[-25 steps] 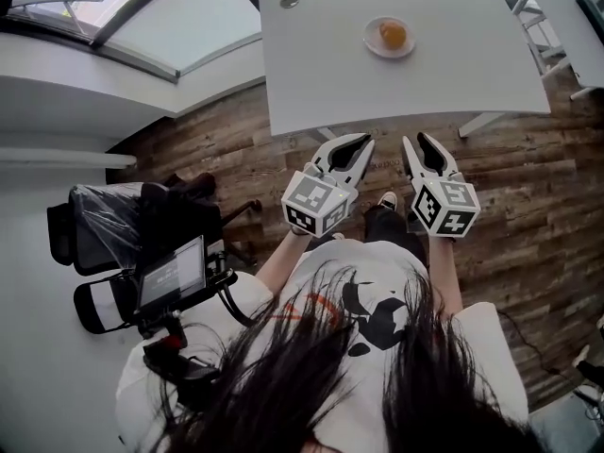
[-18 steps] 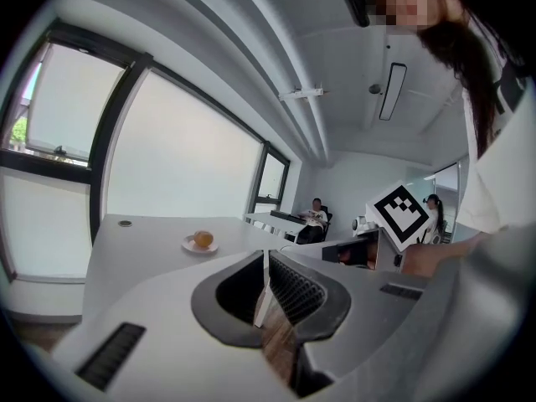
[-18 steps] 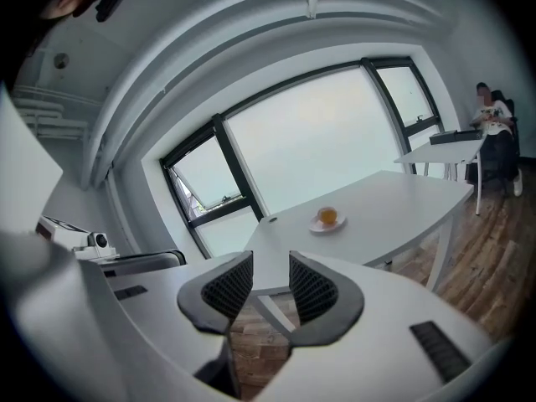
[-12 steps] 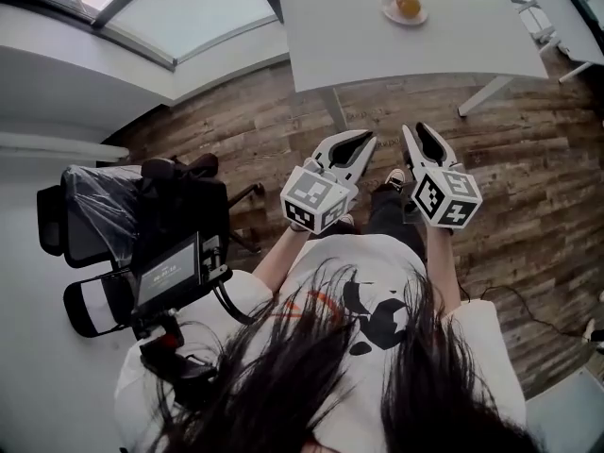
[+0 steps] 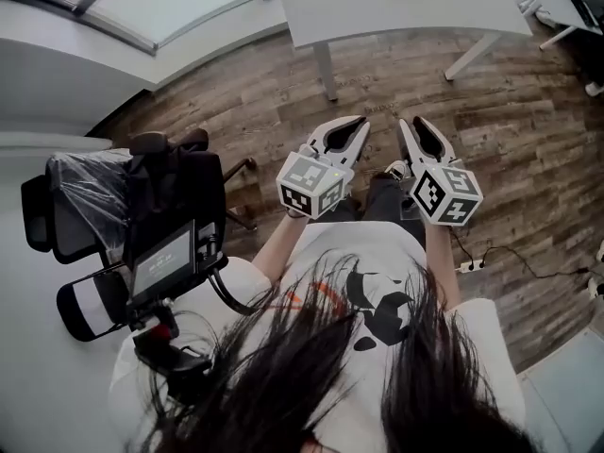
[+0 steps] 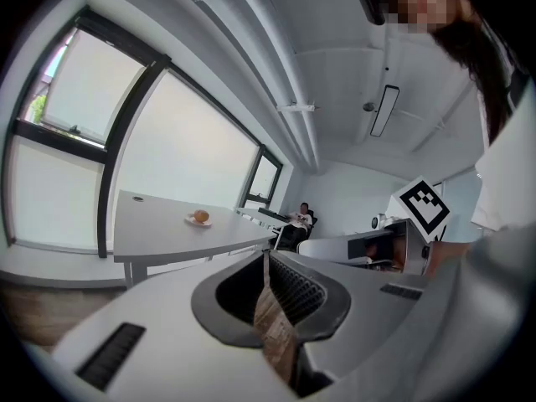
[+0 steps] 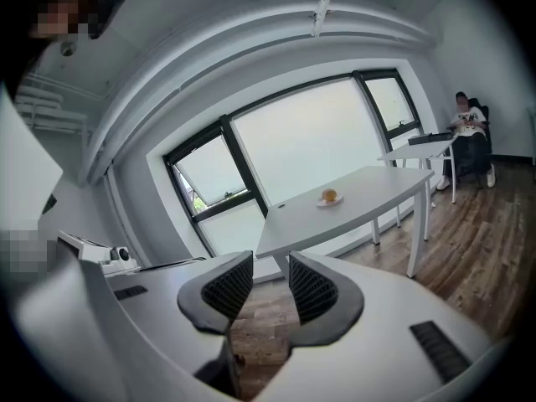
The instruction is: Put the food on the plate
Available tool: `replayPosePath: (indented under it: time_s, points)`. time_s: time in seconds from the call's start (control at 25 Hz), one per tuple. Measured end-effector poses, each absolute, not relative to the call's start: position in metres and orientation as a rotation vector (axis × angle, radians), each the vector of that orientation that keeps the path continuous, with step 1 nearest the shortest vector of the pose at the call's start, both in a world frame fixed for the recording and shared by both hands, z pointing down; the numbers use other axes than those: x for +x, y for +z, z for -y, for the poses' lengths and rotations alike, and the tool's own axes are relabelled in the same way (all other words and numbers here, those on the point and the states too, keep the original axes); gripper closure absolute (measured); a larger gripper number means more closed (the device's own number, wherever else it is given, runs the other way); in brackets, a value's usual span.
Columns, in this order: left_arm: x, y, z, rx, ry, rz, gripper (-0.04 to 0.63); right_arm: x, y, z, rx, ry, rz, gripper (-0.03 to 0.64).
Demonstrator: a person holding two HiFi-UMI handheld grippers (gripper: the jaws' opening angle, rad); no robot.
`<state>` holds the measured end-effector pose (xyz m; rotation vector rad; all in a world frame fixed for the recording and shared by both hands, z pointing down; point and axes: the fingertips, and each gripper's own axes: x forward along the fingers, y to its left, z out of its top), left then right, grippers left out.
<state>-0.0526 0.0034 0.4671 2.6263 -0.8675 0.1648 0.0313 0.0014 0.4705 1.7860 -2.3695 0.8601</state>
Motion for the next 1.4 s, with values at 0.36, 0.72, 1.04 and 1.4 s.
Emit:
replayPosePath:
  time_s: [0.36,0.72,1.04,1.4]
  points:
    - [-0.065,0.464,-0.026,2.598,0.094,0.931,0.589,0.016,0.462,-0.033,1.717,0.826,2.398,0.474]
    - [-0.047,0.458,-0.074,2.561,0.058,1.005,0.59,0.024,0.463,-0.078,1.602,0.808,2.453,0.474]
    - [-0.004,0.452,-0.153,2.547,0.06,1.068,0.589,0.067,0.467,-0.147,1.53,0.809,2.492,0.474]
    - [0.015,0.462,-0.228,2.521,0.098,1.124,0.589,0.083,0.479,-0.217,1.445,0.829,2.53,0.474]
